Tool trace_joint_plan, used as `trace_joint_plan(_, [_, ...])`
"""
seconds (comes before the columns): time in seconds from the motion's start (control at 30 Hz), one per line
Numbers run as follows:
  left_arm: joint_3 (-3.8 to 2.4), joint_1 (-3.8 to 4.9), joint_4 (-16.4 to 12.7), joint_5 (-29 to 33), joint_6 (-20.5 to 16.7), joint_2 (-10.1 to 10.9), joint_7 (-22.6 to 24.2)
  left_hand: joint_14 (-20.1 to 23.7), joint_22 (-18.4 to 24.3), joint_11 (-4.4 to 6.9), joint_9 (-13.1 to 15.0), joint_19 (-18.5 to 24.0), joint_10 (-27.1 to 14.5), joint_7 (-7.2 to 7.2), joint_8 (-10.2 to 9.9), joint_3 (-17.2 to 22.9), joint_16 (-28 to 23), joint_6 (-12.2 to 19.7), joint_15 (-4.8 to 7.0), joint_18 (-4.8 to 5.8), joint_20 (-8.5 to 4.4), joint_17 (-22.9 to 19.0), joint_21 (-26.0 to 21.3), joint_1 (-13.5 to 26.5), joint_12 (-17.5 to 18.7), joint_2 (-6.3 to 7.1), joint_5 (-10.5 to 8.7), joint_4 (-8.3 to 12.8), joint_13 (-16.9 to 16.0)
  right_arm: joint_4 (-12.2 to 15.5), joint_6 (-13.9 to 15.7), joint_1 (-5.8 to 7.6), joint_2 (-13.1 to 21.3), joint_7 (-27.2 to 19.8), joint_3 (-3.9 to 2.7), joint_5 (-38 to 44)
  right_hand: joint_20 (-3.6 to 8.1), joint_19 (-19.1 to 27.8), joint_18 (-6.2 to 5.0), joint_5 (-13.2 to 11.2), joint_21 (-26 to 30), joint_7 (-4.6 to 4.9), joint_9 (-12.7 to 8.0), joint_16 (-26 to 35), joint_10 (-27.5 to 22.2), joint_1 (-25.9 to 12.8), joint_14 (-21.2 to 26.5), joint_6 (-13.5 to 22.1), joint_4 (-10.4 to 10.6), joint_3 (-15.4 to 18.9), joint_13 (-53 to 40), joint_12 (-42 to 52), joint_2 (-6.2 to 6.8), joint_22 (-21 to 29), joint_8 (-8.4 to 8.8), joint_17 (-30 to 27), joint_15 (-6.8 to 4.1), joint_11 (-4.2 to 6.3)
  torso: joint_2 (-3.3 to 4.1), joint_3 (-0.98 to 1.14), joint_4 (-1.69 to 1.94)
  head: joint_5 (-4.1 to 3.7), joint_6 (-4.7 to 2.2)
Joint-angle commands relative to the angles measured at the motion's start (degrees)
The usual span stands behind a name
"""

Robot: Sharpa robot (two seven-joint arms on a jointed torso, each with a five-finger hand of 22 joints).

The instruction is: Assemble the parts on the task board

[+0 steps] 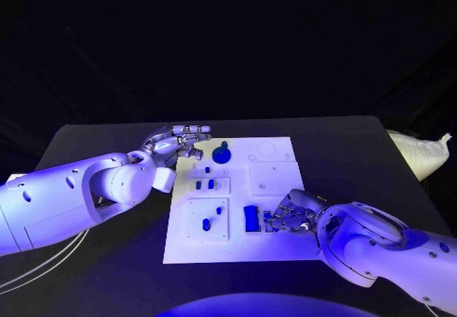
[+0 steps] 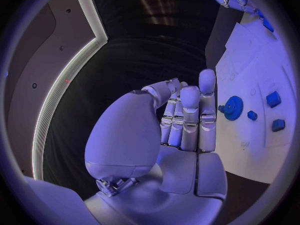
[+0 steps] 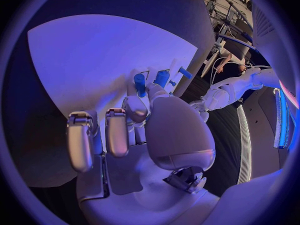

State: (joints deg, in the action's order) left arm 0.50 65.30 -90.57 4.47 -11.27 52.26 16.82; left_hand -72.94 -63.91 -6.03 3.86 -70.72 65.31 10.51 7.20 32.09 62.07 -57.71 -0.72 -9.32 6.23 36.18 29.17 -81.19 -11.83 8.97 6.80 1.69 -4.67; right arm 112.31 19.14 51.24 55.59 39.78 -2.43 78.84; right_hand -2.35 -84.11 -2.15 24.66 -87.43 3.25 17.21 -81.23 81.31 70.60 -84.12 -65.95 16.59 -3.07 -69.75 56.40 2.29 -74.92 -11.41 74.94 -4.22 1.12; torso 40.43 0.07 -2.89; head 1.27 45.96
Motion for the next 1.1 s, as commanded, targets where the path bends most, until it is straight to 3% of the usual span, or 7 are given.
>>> trace_joint_plan(0.03, [-0.03, 0.01, -0.1, 0.2, 1.2, -0.1, 0.1, 0.4, 0.1, -0.09, 0.0, 0.4, -0.4, 0.21, 0.2, 0.0, -0.3, -0.2, -0.06, -1.10, 0.03, -0.1, -0.2, 0.2, -0.3, -0.56, 0.30, 0.4, -0.1, 0.1, -2.4, -0.19, -0.2, 1.1, 0.15, 1.1, 0.43, -3.5, 1.22, 0.5, -0.3, -0.09, 0.2, -0.4, 0.7, -1.0, -3.5, -0.7, 0.1, 0.6, -0.5, 0.8, -0.57, -12.1, -0.36, 1.6, -0.43, 0.02, 0.00, 0.00, 0.01, -0.03, -0.02])
trace_joint_plan(0.17, [-0.03, 0.01, -0.2, 0.2, 1.3, 0.0, 0.1, 0.4, 0.1, -0.09, 0.0, 0.4, -0.4, 0.21, 0.2, 0.0, -0.3, -0.2, -0.06, -1.10, 0.03, -0.1, -0.2, 0.2, -0.3, -0.56, 0.30, 0.4, -0.1, 0.1, -2.9, -0.19, -0.2, 1.1, 0.15, 1.5, 0.57, -3.9, 1.34, 0.9, -0.6, -0.31, 0.5, -0.9, 1.2, -2.4, -3.6, -1.1, 0.1, 1.3, -1.5, 2.1, -1.89, -12.5, -0.57, 2.4, -0.58, 0.18, 0.02, -0.01, 0.07, -0.07, 0.03])
trace_joint_plan(0.43, [-0.03, 0.01, -0.2, 0.2, 1.4, 0.0, 0.0, 0.4, 0.1, -0.09, 0.0, 0.4, -0.4, 0.21, 0.2, 0.0, -0.3, -0.2, -0.06, -1.10, 0.03, -0.1, -0.2, 0.2, -0.3, -0.56, 0.30, 0.4, -0.1, 0.3, -3.4, -0.18, -0.3, 0.8, 0.15, 2.0, 0.71, -4.1, 1.43, 0.7, -0.8, -0.50, 0.8, -1.4, 1.7, -4.7, -3.8, -1.5, 0.1, 3.0, -2.4, 3.3, -2.37, -12.8, -0.79, 3.2, -0.71, 0.34, -0.01, 0.01, 0.02, -0.05, 0.03])
trace_joint_plan(0.6, [-0.02, 0.01, -0.2, 0.2, 1.5, 0.0, -0.1, 0.4, 0.1, -0.09, 0.0, 0.4, -0.4, 0.21, 0.2, 0.0, -0.3, -0.2, -0.06, -1.10, 0.03, -0.1, -0.2, 0.2, -0.3, -0.56, 0.30, 0.4, -0.1, 0.4, -3.4, -0.18, -0.3, 0.4, 0.15, 2.3, 0.80, -4.1, 1.45, -6.5, -0.9, -0.65, 1.3, -1.6, 1.9, -9.0, -3.8, -1.7, 0.1, 6.5, -2.8, 3.6, -2.80, -12.9, -0.95, 3.6, -0.80, 0.44, 0.02, 0.01, 0.01, 0.00, 0.14])
trace_joint_plan(0.8, [-0.02, 0.01, -0.1, 0.2, 1.6, 0.0, -0.1, 0.4, 0.1, -0.09, 0.0, 0.4, -0.4, 0.21, 0.2, 0.0, -0.3, -0.2, -0.06, -1.10, 0.03, -0.1, -0.2, 0.2, -0.3, -0.56, 0.30, 0.4, -0.1, 0.5, -3.1, -0.18, -0.1, 0.0, 0.15, 2.8, 0.80, -4.1, 1.46, -11.7, -0.9, -0.63, 1.7, -1.6, 1.9, -11.0, -3.8, -1.6, 0.2, 9.7, -3.1, 3.4, -2.98, -12.9, -1.04, 3.6, -0.79, 0.41, -0.02, 0.02, 0.06, -0.08, 0.12])
trace_joint_plan(1.0, [-0.02, 0.01, -0.1, 0.2, 1.6, 0.0, -0.2, 0.4, 0.1, -0.09, 0.0, 0.4, -0.4, 0.21, 0.2, 0.0, -0.3, -0.2, -0.06, -1.10, 0.03, -0.1, -0.2, 0.2, -0.3, -0.56, 0.30, 0.4, -0.1, 0.7, -3.0, -0.18, 0.7, -0.3, 0.15, 3.4, 0.79, -4.1, 1.46, -12.9, -0.9, -0.63, 1.9, -1.6, 1.9, -11.4, -3.8, -1.6, 0.1, 10.7, -3.2, 3.3, -3.06, -12.9, -1.07, 3.7, -0.78, 0.41, -0.05, 0.02, 0.01, -0.10, 0.11])
trace_joint_plan(1.1, [-0.02, 0.01, 0.0, 0.2, 1.7, 0.0, -0.2, 0.4, 0.1, -0.09, 0.0, 0.4, -0.4, 0.21, 0.2, 0.0, -0.3, -0.2, -0.06, -1.10, 0.03, -0.1, -0.2, 0.2, -0.3, -0.56, 0.30, 0.4, -0.1, 0.8, -3.1, -0.18, 1.3, -0.8, 0.15, 3.5, 0.78, -4.1, 1.45, -13.3, -0.9, -0.64, 2.1, -1.5, 1.9, -9.2, -3.8, -1.5, -0.3, 11.1, -3.2, 3.2, -3.01, -12.9, -1.05, 3.6, -0.80, 0.39, -0.04, 0.02, 0.00, -0.11, 0.08])
